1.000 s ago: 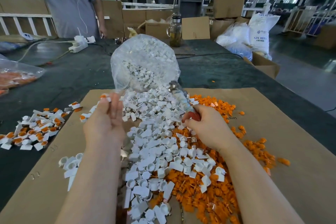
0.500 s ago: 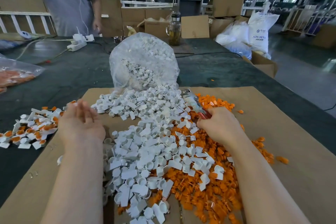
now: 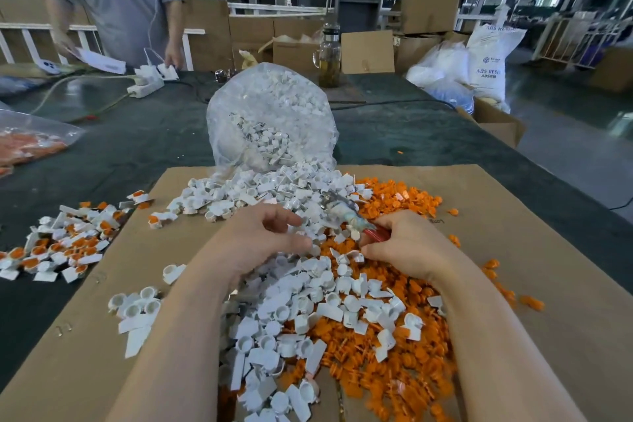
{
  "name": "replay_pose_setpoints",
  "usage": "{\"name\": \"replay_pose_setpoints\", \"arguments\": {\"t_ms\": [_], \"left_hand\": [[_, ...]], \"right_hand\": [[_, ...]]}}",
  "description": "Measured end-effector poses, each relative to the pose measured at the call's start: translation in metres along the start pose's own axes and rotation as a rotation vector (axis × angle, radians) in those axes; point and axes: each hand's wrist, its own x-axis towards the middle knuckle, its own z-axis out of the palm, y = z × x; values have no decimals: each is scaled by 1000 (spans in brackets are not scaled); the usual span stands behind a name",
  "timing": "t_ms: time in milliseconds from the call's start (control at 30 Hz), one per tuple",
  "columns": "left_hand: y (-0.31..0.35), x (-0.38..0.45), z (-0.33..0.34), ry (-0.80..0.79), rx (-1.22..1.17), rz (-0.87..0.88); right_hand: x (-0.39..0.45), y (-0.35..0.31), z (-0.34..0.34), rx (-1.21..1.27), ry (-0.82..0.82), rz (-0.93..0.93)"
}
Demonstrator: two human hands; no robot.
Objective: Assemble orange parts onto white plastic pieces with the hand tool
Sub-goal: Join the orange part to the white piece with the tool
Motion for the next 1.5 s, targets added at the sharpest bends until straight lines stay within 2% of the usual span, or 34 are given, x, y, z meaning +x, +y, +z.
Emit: {"name": "replay_pose_setpoints", "arguments": {"t_ms": [100, 400, 567, 767, 933, 1167, 1333, 1500], "left_hand": [[-1, 0, 5, -25, 94, 70], [0, 6, 17, 75, 284, 193], [-2, 8, 16, 114, 233, 165], [0, 6, 18, 148, 268, 176], [3, 5, 18, 168, 169, 198], [8, 2, 17, 201, -166, 206], [8, 1, 18, 177, -181, 236], [11, 1, 25, 181, -315, 167]], "right_hand": [[2, 2, 2, -57, 33, 5], [7, 4, 9, -109, 63, -23], [8, 3, 10, 94, 236, -45], [7, -4, 12, 384, 344, -72], [6, -8, 14, 407, 409, -121], [5, -12, 15, 494, 446, -176], [7, -13, 18, 533, 449, -227], [5, -15, 19, 600, 432, -306]]}}
